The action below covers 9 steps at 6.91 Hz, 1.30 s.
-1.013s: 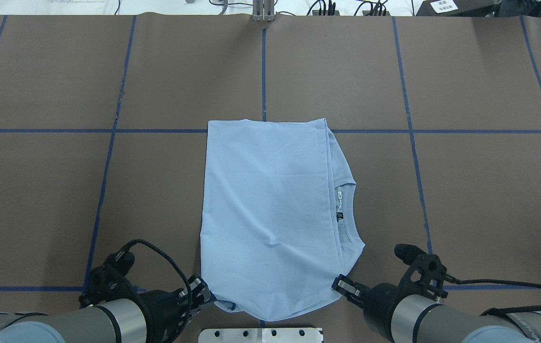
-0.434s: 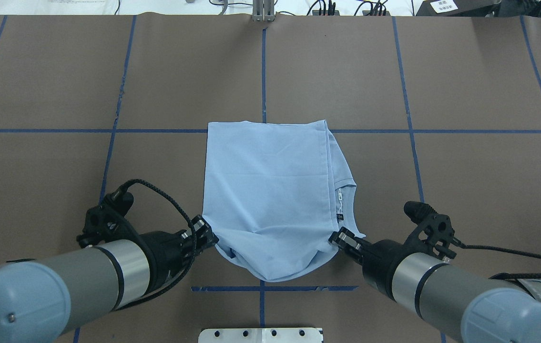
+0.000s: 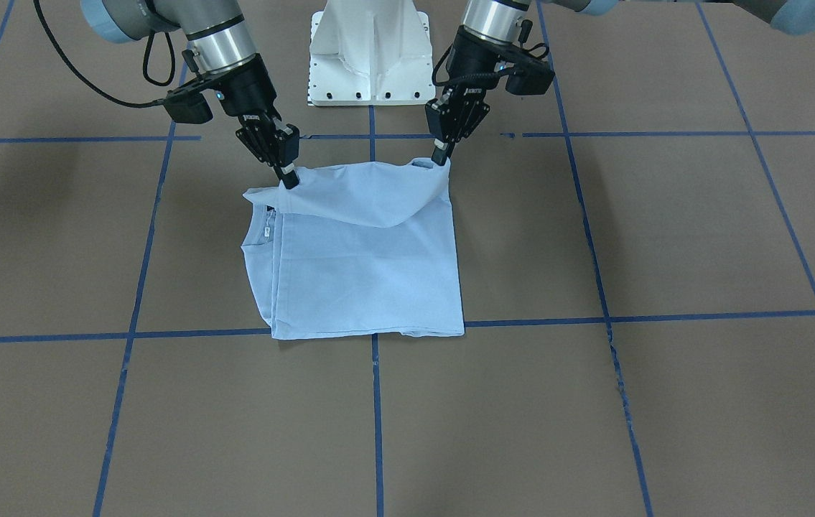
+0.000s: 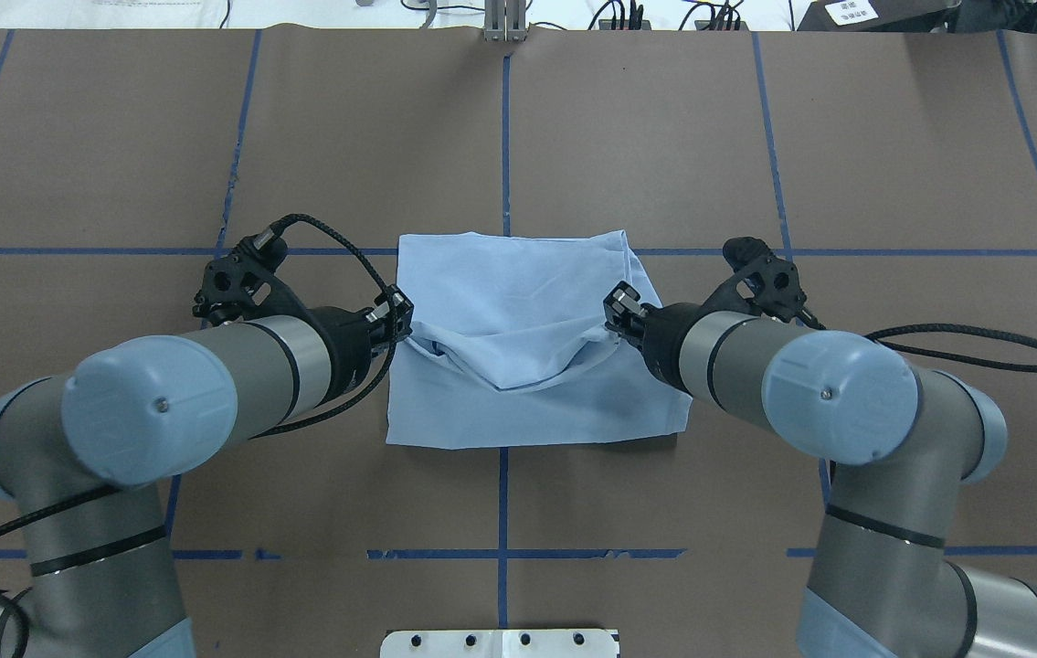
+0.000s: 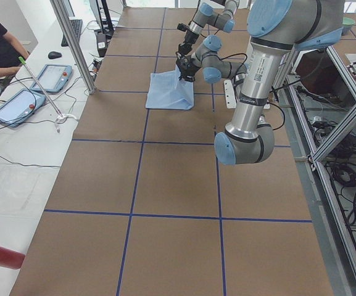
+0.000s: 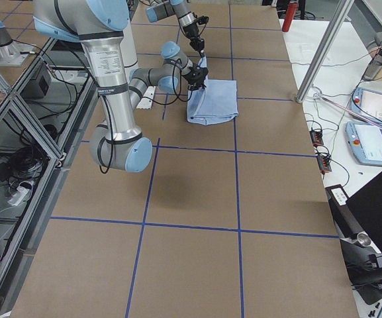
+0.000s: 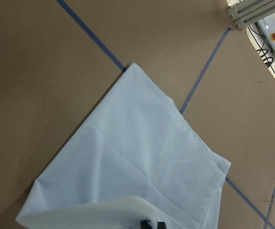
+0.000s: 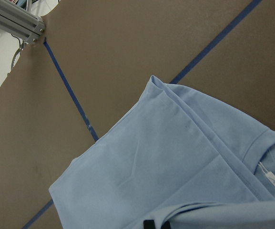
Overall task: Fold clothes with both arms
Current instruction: 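Lift the near edge with both grippers and fold it toward the far edge, then lower the edge onto the shirt and open both grippers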
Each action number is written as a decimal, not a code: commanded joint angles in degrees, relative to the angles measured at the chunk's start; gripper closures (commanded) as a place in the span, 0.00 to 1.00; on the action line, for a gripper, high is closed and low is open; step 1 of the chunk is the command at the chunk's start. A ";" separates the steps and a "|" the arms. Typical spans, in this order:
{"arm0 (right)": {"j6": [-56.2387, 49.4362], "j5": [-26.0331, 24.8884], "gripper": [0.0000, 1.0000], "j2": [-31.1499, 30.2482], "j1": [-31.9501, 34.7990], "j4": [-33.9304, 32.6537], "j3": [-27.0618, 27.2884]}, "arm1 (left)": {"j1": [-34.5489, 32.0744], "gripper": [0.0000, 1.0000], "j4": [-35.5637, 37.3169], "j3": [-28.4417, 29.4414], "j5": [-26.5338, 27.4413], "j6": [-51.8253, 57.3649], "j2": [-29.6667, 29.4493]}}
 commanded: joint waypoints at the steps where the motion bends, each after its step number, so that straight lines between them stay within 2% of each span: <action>1: -1.44 3.98 1.00 3.19 4.43 0.23 -5.95 | -3.60 1.00 -5.80 7.48 -0.27 3.94 -1.11; 2: -1.97 5.30 1.00 5.46 5.58 0.31 -9.45 | -5.36 1.00 -8.61 11.86 -0.27 5.62 -2.85; 3: -2.07 8.45 1.00 9.75 7.85 0.31 -15.41 | -7.12 1.00 -11.16 17.73 -0.27 6.16 -5.39; 4: -2.94 12.65 1.00 13.53 11.27 1.71 -23.21 | -9.92 1.00 -15.88 25.97 -0.36 10.77 -8.38; 5: -9.21 14.17 0.02 16.18 13.39 9.64 -33.64 | -12.21 0.68 -23.07 39.19 -0.19 16.65 -12.06; 6: -21.89 15.76 0.00 18.91 16.81 14.76 -43.23 | -15.89 0.55 -29.14 44.37 -0.19 21.93 -12.62; 7: -26.45 24.56 0.00 18.59 21.98 15.08 -41.93 | -16.80 0.54 -29.46 43.12 -0.45 24.07 -12.36; 8: -27.02 27.78 0.00 17.71 24.29 15.17 -41.31 | -17.07 0.54 -29.47 39.54 -2.63 24.35 -10.79; 9: -27.38 30.16 0.00 13.35 25.62 15.08 -37.04 | -19.24 0.55 -29.64 34.80 -9.78 26.27 -6.34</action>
